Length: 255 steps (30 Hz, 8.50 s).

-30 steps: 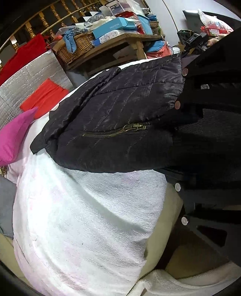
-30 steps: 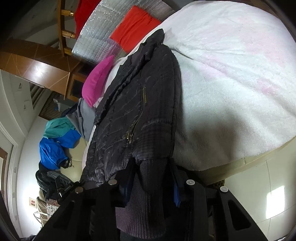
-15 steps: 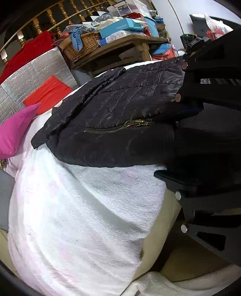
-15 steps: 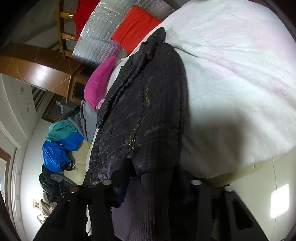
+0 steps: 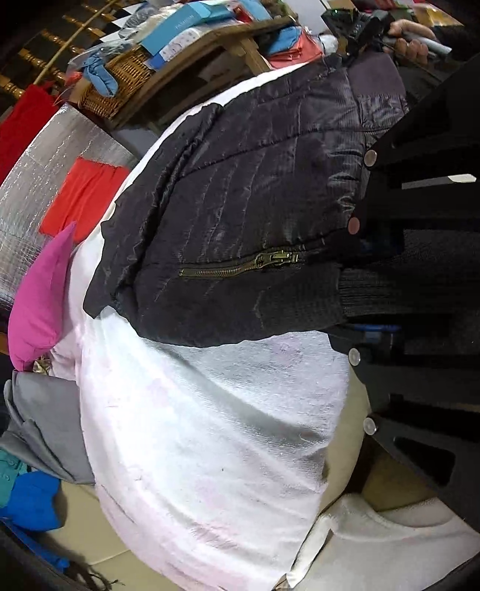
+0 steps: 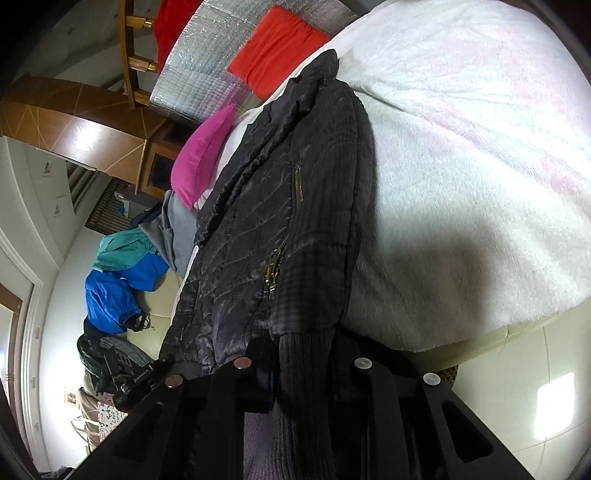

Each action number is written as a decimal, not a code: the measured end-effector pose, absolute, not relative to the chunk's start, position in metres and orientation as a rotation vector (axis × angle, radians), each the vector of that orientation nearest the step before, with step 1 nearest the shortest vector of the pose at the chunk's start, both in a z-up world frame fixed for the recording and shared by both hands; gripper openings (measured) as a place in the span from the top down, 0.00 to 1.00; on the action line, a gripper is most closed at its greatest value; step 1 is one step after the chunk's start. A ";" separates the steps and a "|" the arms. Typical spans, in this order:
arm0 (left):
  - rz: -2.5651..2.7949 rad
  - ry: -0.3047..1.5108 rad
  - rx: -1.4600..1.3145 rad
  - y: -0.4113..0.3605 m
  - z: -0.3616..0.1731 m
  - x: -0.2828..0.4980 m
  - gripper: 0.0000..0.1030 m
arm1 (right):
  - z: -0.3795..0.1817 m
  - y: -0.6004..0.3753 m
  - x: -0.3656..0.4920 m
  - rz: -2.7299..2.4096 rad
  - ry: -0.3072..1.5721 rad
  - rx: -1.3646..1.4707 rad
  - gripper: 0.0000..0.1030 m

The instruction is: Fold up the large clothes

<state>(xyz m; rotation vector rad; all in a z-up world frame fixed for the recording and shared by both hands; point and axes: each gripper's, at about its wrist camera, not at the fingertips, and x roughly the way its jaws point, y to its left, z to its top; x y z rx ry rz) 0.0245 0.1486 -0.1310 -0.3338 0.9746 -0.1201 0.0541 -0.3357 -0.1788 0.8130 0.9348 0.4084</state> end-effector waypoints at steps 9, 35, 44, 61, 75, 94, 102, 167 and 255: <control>-0.102 0.964 -0.290 0.144 -0.131 0.024 0.75 | -0.177 -0.331 0.055 0.391 0.946 0.754 0.79; -0.034 0.985 -0.257 0.139 -0.135 0.026 0.74 | -0.164 -0.321 0.050 0.366 0.942 0.637 0.84; -0.052 0.908 -0.243 0.133 -0.110 0.019 0.82 | -0.135 -0.316 0.050 0.408 0.900 0.572 0.87; -0.133 0.749 -0.259 0.148 -0.041 0.017 0.82 | -0.068 -0.334 0.049 0.494 0.762 0.600 0.88; -0.120 0.654 -0.260 0.142 -0.006 0.043 0.82 | -0.032 -0.337 0.082 0.484 0.653 0.632 0.88; -0.097 0.633 -0.298 0.143 -0.001 0.045 0.82 | -0.023 -0.335 0.086 0.463 0.614 0.636 0.88; -0.065 0.633 -0.319 0.139 0.001 0.065 0.82 | -0.025 -0.335 0.104 0.431 0.595 0.672 0.88; 0.040 0.713 -0.303 0.129 -0.023 0.162 0.82 | -0.029 -0.322 0.206 0.271 0.650 0.604 0.88; 0.086 0.894 -0.156 0.107 -0.039 0.398 0.82 | -0.025 -0.322 0.457 0.171 0.782 0.593 0.89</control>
